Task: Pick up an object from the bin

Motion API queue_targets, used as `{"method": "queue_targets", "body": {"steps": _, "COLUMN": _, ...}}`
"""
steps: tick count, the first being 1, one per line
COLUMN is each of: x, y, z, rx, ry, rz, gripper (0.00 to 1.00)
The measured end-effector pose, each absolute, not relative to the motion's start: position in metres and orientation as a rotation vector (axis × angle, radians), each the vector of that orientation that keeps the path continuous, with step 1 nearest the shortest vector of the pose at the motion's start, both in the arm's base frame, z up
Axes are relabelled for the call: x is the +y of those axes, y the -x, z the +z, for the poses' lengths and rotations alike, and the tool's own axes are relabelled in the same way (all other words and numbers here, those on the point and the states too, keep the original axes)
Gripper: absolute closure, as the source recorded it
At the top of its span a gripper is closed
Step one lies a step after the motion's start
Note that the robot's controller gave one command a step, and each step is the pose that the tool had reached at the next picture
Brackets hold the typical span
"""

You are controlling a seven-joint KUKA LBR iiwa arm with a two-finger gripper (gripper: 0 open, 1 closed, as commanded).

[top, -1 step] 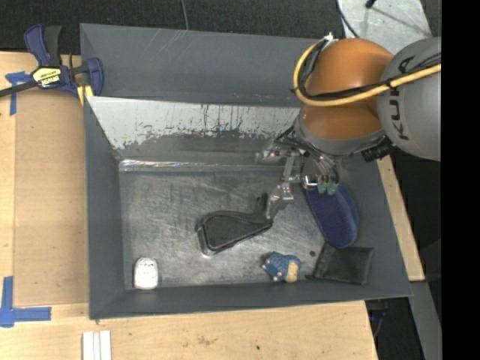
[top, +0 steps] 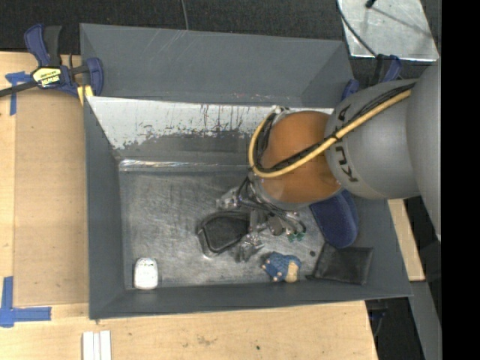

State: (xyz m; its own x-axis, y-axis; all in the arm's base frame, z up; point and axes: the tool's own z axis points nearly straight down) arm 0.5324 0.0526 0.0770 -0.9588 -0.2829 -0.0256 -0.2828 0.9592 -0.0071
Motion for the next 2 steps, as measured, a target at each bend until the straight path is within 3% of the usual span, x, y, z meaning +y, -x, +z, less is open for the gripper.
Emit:
{"method": "queue_targets", "body": {"steps": 1, "x": 0.053, "y": -0.534, "z": 0.078, "rx": 3.079, "ry": 0.443, "rz": -0.002, "gripper": 1.0}}
{"method": "queue_targets", "body": {"steps": 2, "x": 0.027, "y": -0.53, "z": 0.217, "rx": 3.012, "ry": 0.878, "rz": -0.003, "gripper": 1.0}}
